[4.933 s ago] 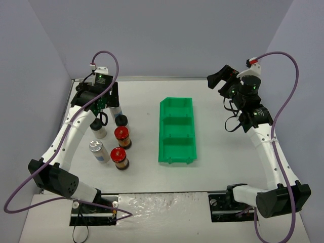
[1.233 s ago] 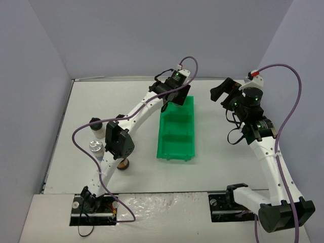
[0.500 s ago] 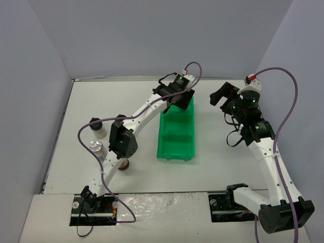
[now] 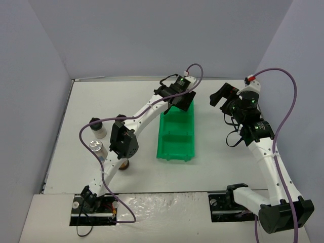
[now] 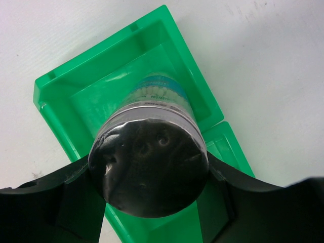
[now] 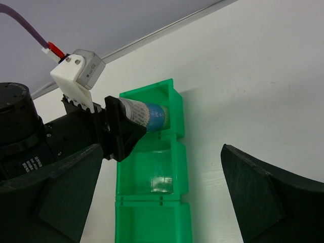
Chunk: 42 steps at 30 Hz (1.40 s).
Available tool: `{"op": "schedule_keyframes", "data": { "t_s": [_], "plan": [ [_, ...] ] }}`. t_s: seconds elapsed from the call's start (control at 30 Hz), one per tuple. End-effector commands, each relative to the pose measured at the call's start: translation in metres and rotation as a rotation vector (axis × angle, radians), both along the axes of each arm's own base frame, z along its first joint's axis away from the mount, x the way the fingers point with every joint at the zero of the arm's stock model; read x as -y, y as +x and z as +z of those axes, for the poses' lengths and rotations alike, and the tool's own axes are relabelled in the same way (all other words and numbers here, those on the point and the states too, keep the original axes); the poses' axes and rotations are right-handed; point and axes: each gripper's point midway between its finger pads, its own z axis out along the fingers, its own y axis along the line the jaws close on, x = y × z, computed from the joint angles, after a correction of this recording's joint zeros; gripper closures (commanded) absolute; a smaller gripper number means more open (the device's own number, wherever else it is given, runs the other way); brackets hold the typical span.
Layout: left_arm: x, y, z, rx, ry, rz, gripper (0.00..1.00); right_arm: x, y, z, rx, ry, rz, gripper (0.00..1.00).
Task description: Organize the condiment bottles
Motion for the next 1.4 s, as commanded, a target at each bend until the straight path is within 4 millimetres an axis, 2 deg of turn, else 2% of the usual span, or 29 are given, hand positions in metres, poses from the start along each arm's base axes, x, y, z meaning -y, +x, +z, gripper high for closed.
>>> {"op": "schedule_keyframes", "data": {
  "t_s": [0.0, 0.1, 0.23, 0.33, 0.5, 0.63, 0.7, 0.9, 0.97, 1.07, 1.1, 1.17, 1.2, 1.23, 1.33, 1.37],
  "plan": [
    [0.011, 0.003, 0.040, 0.091, -0.061, -0.031, 0.62, 0.000, 0.004, 0.020, 0.078, -0.002, -0.007, 0.00],
    [0.011, 0.002, 0.039, 0.095, -0.051, -0.034, 0.50, -0.001, 0.004, 0.019, 0.073, -0.001, -0.006, 0.00],
    [0.012, 0.000, 0.036, 0.098, -0.040, -0.040, 0.28, -0.002, 0.004, 0.018, 0.073, -0.003, -0.002, 0.00],
    [0.014, -0.001, 0.038, 0.105, -0.040, -0.051, 0.16, -0.002, 0.003, 0.018, 0.072, -0.006, -0.003, 0.00],
    [0.015, -0.005, 0.046, 0.133, -0.032, -0.062, 0.12, -0.003, 0.003, 0.016, 0.069, -0.010, 0.000, 0.00],
    [0.009, -0.008, 0.068, 0.181, -0.029, -0.054, 0.12, -0.003, 0.003, 0.013, 0.064, -0.011, 0.002, 0.00],
    [-0.001, -0.007, 0.081, 0.213, -0.008, -0.019, 0.11, -0.003, 0.002, 0.013, 0.064, -0.014, 0.004, 0.00],
    [-0.053, -0.019, 0.117, 0.274, 0.070, 0.112, 0.11, 0.002, 0.001, 0.012, 0.066, -0.025, -0.023, 0.00],
    [-0.062, -0.023, 0.139, 0.322, 0.046, 0.131, 0.08, 0.002, 0.002, 0.009, 0.060, -0.025, -0.023, 0.00],
    [-0.097, -0.029, 0.166, 0.377, 0.088, 0.235, 0.08, 0.001, 0.002, 0.007, 0.057, -0.024, -0.020, 0.00],
    [-0.101, -0.030, 0.165, 0.370, 0.101, 0.245, 0.08, 0.001, 0.002, 0.008, 0.058, -0.024, -0.019, 0.00],
    [-0.157, -0.028, 0.180, 0.412, 0.160, 0.495, 0.08, 0.002, 0.000, 0.009, 0.065, -0.024, -0.023, 0.00],
    [-0.175, -0.031, 0.181, 0.397, 0.178, 0.547, 0.07, 0.002, 0.001, 0.009, 0.065, -0.025, -0.023, 0.00],
    [-0.176, -0.032, 0.180, 0.391, 0.162, 0.569, 0.07, 0.002, 0.001, 0.008, 0.064, -0.026, -0.023, 0.00],
    [-0.253, -0.019, 0.164, 0.306, 0.163, 0.793, 0.07, 0.000, 0.003, 0.008, 0.063, -0.024, -0.013, 0.00],
    [-0.268, -0.020, 0.160, 0.293, 0.172, 0.832, 0.08, -0.001, 0.003, 0.008, 0.064, -0.024, -0.011, 0.00]
  ]
}}
